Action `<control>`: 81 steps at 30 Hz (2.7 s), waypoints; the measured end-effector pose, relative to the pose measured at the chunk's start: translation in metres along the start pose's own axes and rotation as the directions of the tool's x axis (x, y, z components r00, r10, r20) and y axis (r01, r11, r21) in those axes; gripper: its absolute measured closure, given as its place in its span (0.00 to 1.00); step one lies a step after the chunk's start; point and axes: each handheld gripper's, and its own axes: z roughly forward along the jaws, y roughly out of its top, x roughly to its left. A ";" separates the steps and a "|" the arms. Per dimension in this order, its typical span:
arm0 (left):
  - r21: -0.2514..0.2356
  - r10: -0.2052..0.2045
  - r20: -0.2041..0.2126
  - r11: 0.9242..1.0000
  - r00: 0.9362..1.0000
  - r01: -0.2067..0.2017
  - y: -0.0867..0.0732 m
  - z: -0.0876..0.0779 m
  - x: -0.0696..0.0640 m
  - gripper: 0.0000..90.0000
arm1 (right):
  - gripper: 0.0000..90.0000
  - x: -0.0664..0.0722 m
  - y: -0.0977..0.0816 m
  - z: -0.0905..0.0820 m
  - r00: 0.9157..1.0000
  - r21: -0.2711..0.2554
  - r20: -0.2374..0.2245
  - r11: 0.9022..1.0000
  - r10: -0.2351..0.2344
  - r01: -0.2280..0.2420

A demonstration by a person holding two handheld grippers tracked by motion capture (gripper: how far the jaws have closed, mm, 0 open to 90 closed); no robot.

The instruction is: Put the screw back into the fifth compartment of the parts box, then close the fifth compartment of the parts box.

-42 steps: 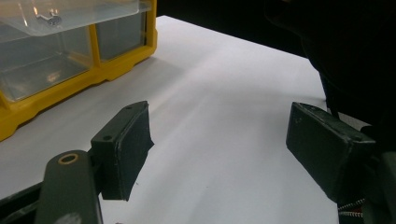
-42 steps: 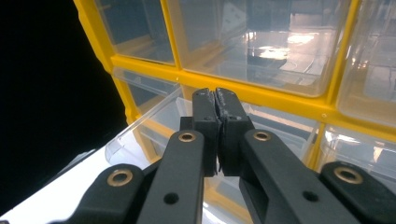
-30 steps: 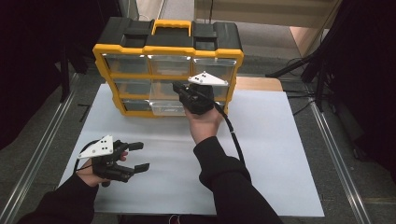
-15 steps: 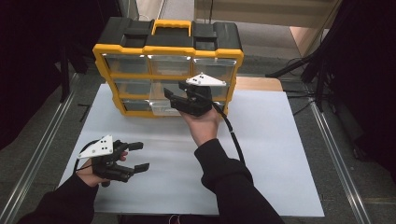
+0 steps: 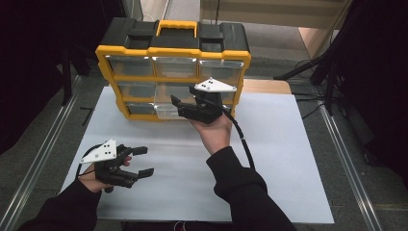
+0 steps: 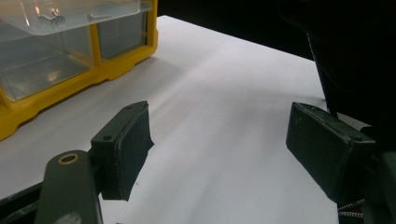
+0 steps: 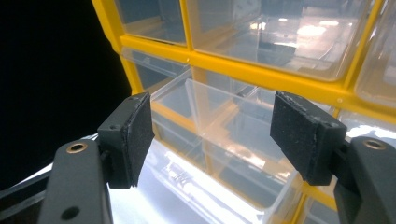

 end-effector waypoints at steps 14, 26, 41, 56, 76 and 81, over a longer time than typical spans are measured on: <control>-0.004 -0.004 -0.002 1.000 1.000 0.004 0.000 0.001 0.000 0.24 | 0.35 0.002 -0.005 -0.009 0.999 0.024 -0.031 1.000 0.019 -0.019; 0.002 -0.001 -0.002 1.000 1.000 0.001 0.000 0.000 0.000 0.24 | 0.41 0.008 -0.011 -0.021 0.998 0.019 -0.052 1.000 0.020 -0.019; 0.005 -0.003 -0.007 1.000 1.000 0.003 0.000 0.001 0.001 0.24 | 0.65 0.012 -0.022 -0.031 0.998 0.032 -0.061 0.999 0.016 -0.014; 0.008 -0.006 -0.009 1.000 1.000 0.007 0.000 0.000 0.001 0.24 | 1.00 0.019 -0.026 -0.019 0.999 0.057 -0.047 0.998 -0.017 0.020; 0.004 -0.003 -0.006 1.000 1.000 0.003 0.000 0.001 0.001 0.24 | 1.00 0.012 -0.024 -0.008 1.000 0.061 -0.023 0.998 -0.020 0.021; 0.004 -0.004 -0.007 1.000 1.000 0.004 0.000 0.001 0.001 0.24 | 1.00 0.013 -0.022 -0.004 0.999 0.067 -0.017 0.997 -0.033 0.034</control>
